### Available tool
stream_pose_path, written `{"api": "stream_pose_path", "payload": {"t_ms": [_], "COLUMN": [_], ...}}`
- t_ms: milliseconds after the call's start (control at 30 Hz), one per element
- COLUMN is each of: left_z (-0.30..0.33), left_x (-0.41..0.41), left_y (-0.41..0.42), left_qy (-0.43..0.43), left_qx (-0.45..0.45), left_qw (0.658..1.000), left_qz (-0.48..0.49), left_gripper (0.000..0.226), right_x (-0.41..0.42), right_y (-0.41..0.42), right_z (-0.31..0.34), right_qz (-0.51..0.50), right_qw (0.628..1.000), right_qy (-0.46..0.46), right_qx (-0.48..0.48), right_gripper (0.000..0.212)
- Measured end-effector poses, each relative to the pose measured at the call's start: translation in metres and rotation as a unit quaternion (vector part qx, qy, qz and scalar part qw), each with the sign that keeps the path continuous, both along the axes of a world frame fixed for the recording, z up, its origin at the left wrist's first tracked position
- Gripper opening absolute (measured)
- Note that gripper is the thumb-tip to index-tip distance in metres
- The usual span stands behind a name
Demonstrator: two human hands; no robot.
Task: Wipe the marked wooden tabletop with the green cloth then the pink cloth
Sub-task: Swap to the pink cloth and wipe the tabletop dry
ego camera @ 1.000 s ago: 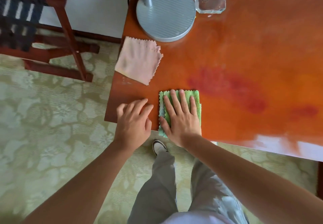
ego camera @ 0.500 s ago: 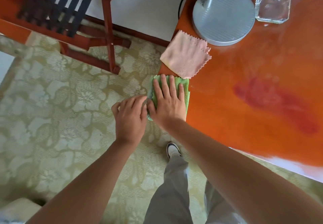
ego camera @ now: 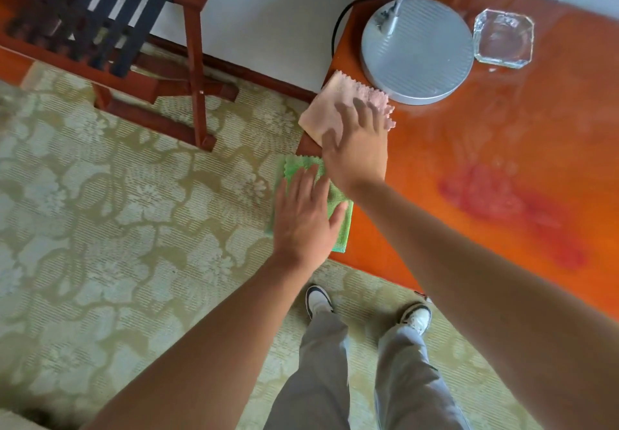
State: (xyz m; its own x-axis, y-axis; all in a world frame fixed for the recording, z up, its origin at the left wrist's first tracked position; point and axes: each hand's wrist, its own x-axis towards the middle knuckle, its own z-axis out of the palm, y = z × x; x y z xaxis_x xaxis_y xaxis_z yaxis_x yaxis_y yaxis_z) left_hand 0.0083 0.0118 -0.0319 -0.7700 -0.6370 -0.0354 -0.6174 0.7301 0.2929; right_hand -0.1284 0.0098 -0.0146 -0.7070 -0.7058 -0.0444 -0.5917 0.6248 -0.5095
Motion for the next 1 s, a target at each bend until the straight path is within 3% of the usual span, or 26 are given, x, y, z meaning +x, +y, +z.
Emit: {"api": "stream_pose_path", "payload": {"t_ms": [133, 267, 467, 567, 700, 800, 1000], "left_z": [-0.011, -0.021, -0.027, -0.028, -0.035, -0.035, -0.038], "left_x": [-0.024, -0.039, -0.034, -0.038, -0.032, -0.033, -0.034], "left_y": [0.009, 0.012, 0.004, -0.002, -0.002, -0.003, -0.001], "left_qy": [-0.025, -0.040, -0.067, -0.021, 0.065, 0.075, 0.084], "left_qx": [-0.004, 0.023, -0.004, -0.033, -0.059, -0.059, -0.057], "left_qw": [0.999, 0.996, 0.997, 0.996, 0.995, 0.995, 0.994], "left_qz": [0.024, 0.079, -0.022, -0.075, -0.046, -0.036, -0.028], "left_gripper": [0.061, 0.065, 0.070, 0.061, 0.042, 0.041, 0.046], "right_x": [-0.024, -0.050, -0.088, -0.100, -0.088, -0.074, -0.080], "right_y": [-0.026, -0.003, 0.067, 0.080, 0.064, 0.056, 0.055], "right_z": [-0.022, -0.031, -0.023, -0.013, -0.013, -0.025, -0.038], "right_qz": [0.087, 0.172, 0.225, 0.216, 0.167, 0.170, 0.149], "right_qw": [0.987, 0.973, 0.960, 0.970, 0.984, 0.984, 0.985], "right_qy": [0.039, 0.060, 0.066, 0.051, 0.053, 0.056, 0.082], "right_qx": [0.127, 0.141, 0.152, 0.103, 0.035, 0.025, 0.036], "right_gripper": [0.059, 0.058, 0.057, 0.058, 0.053, 0.048, 0.060]}}
